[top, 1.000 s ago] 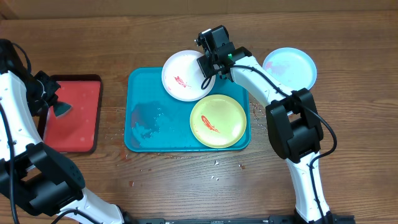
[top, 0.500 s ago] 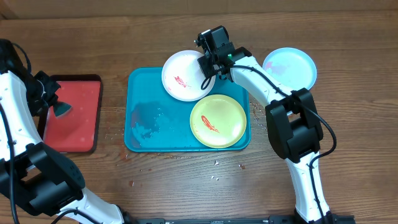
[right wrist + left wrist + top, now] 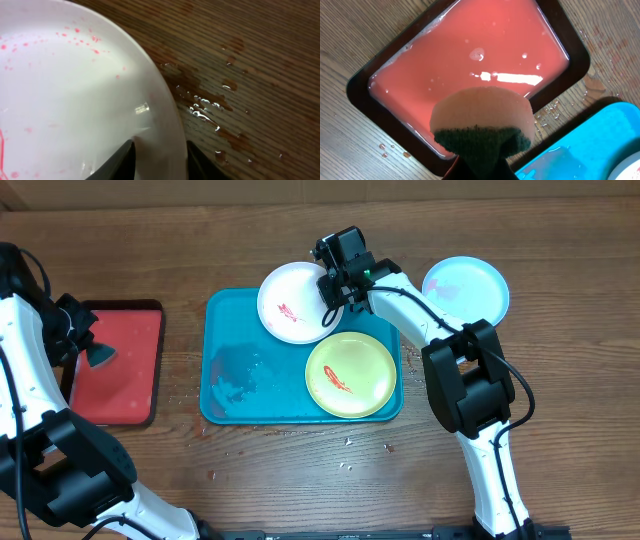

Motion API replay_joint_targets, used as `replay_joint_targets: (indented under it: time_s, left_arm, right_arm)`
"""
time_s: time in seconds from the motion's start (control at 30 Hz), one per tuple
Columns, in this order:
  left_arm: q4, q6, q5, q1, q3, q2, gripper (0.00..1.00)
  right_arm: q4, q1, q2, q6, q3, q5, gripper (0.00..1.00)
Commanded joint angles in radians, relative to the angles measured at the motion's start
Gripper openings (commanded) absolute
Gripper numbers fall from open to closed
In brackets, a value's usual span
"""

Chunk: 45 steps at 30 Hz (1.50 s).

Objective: Clean dirty plates on tray and stack at the side
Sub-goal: 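Move the right gripper to the white plate's rim and grip it, then carry the sponge with the left gripper onto the white plate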

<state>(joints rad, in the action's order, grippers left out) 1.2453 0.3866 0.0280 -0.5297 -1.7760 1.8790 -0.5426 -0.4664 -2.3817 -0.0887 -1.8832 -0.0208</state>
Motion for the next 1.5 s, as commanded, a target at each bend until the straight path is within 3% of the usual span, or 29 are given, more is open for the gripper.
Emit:
replay_joint_targets:
  time_s: [0.0, 0.1, 0.3, 0.43, 0.6, 0.67, 0.8, 1.2, 1.27, 1.4, 1.47]
  left_arm:
    - [0.0, -0.005, 0.018, 0.009, -0.027, -0.028, 0.04]
    - [0.0, -0.006, 0.018, 0.009, -0.027, -0.028, 0.04]
    - [0.003, -0.028, 0.034, 0.009, -0.027, -0.028, 0.04]
    - [-0.006, -0.095, 0.105, 0.009, -0.027, -0.028, 0.04]
    - [-0.012, -0.095, 0.104, 0.009, -0.027, -0.028, 0.04]
    - [-0.012, -0.095, 0.104, 0.009, -0.027, -0.028, 0.04]
    - [-0.008, -0.095, 0.104, 0.008, -0.027, -0.028, 0.04]
    - [-0.007, -0.096, 0.136, 0.009, -0.027, -0.028, 0.04]
    - [-0.003, -0.119, 0.181, 0.01, -0.027, -0.028, 0.04]
    - [0.022, -0.203, 0.323, 0.032, -0.025, -0.026, 0.04]
    - [0.034, -0.208, 0.338, 0.062, -0.024, -0.02, 0.04]
  right_arm:
    - [-0.007, -0.007, -0.01, 0.02, -0.018, -0.007, 0.19]
    - [-0.048, -0.017, -0.008, 0.04, -0.056, -0.007, 0.04]
    - [-0.201, -0.053, -0.008, 0.054, -0.171, -0.007, 0.04]
    - [-0.314, -0.1, -0.008, 0.161, -0.217, -0.008, 0.04]
    - [-0.415, -0.151, -0.008, 0.277, -0.212, -0.008, 0.04]
    - [-0.422, -0.163, -0.009, 0.28, -0.212, -0.007, 0.15]
    - [-0.399, -0.169, -0.021, 0.28, -0.211, -0.007, 0.27]
    - [-0.341, -0.163, -0.104, 0.255, -0.211, -0.007, 0.28]
    - [-0.342, -0.163, -0.113, 0.257, -0.211, -0.011, 0.26]
    - [-0.341, -0.163, -0.119, 0.271, -0.211, -0.042, 0.08]
    - [-0.338, -0.163, -0.119, 0.309, -0.211, -0.042, 0.04]
